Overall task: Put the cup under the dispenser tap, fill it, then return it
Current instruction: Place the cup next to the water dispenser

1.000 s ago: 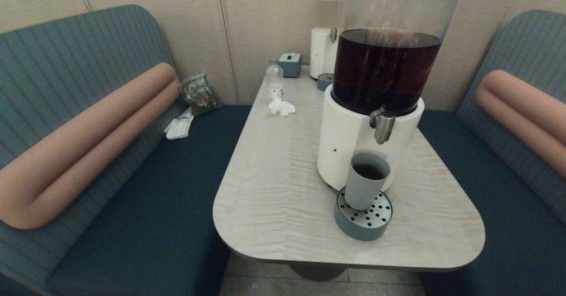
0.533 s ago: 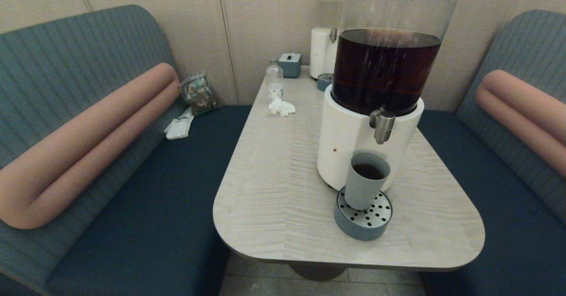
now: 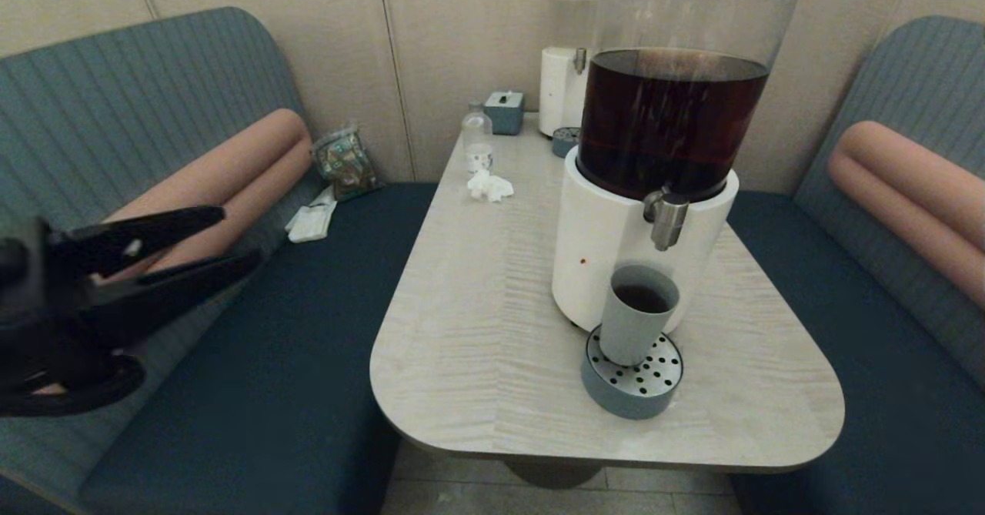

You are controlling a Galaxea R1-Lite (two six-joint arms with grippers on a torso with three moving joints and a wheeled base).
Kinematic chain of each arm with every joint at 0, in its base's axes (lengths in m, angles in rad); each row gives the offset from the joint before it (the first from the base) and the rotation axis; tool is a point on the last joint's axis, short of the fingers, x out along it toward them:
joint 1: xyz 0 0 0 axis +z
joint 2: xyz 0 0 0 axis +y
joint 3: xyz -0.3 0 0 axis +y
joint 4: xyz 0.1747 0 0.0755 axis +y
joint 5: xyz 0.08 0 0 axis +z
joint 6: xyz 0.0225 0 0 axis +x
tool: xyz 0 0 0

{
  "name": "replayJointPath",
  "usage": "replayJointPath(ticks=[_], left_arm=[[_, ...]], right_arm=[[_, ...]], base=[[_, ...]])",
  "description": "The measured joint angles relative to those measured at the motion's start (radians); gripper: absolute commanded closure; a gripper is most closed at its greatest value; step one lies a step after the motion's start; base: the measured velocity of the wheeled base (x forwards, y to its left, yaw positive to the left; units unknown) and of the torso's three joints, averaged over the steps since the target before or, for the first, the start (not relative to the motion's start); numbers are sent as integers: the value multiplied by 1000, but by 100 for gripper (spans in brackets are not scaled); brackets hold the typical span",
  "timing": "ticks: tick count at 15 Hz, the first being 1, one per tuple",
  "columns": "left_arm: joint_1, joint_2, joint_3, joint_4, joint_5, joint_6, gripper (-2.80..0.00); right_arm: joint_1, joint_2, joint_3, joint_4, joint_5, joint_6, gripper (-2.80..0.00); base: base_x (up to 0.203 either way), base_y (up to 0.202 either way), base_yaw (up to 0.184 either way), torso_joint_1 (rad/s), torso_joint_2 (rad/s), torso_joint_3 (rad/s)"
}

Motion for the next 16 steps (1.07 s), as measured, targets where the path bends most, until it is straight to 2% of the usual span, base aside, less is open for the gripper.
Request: replayJointPath(ticks=[2, 4, 6, 9, 12, 16], left_arm=[[-3, 146, 25, -146, -97, 87, -280], [-5, 295, 35, -278, -139, 165, -280], [-6, 446, 36, -420, -170, 208, -280], [-17, 628, -45, -531, -188, 228, -280], [-126, 751, -129, -539, -184, 218, -280], [-288, 888, -239, -547, -96, 174, -280]], right_arm=[[0, 0, 0, 0, -1, 0, 0], [0, 0, 0, 0, 0, 0, 0], [0, 0, 0, 0, -1, 0, 0], [0, 0, 0, 0, 0, 0, 0], [0, 0, 0, 0, -1, 0, 0], [0, 0, 0, 0, -1, 0, 0]], base=[[0, 0, 0, 0, 0, 0], [0, 0, 0, 0, 0, 0], [0, 0, 0, 0, 0, 0], [0, 0, 0, 0, 0, 0], [0, 0, 0, 0, 0, 0], [0, 0, 0, 0, 0, 0]])
